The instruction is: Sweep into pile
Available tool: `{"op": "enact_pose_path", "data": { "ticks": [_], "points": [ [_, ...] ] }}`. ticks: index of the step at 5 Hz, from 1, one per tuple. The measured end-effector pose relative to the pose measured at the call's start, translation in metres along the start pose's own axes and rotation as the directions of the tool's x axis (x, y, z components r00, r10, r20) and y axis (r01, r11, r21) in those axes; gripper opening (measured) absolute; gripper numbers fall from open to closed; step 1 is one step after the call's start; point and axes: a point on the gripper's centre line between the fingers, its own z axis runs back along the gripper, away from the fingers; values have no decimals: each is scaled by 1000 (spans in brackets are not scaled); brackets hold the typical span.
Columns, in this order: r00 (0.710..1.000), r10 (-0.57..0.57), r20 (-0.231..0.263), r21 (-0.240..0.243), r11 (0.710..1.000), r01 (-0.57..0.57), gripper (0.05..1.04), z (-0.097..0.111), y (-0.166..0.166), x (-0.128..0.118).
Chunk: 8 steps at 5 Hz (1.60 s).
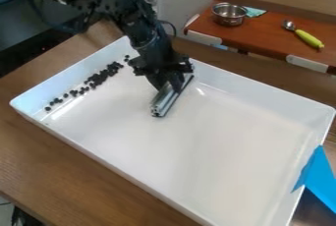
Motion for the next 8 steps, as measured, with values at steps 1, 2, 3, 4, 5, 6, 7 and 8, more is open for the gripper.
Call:
{"op": "enact_pose_path", "data": {
  "ticks": [1,2,3,4,5,6,7,8],
  "points": [
    [1000,19,-17,19,1000,-18,370,3,24,14],
    [996,85,3,63,994,-85,370,9,69,34],
    [994,107,10,70,992,-108,370,12,87,45],
    [992,123,13,47,991,-123,370,13,88,44],
    [986,168,12,37,985,-168,370,20,87,23],
    [960,274,65,78,957,-278,370,31,89,6],
    [930,350,114,113,925,-362,370,44,91,-7],
    [918,374,136,135,910,-391,370,55,96,-21]
  ]
}}
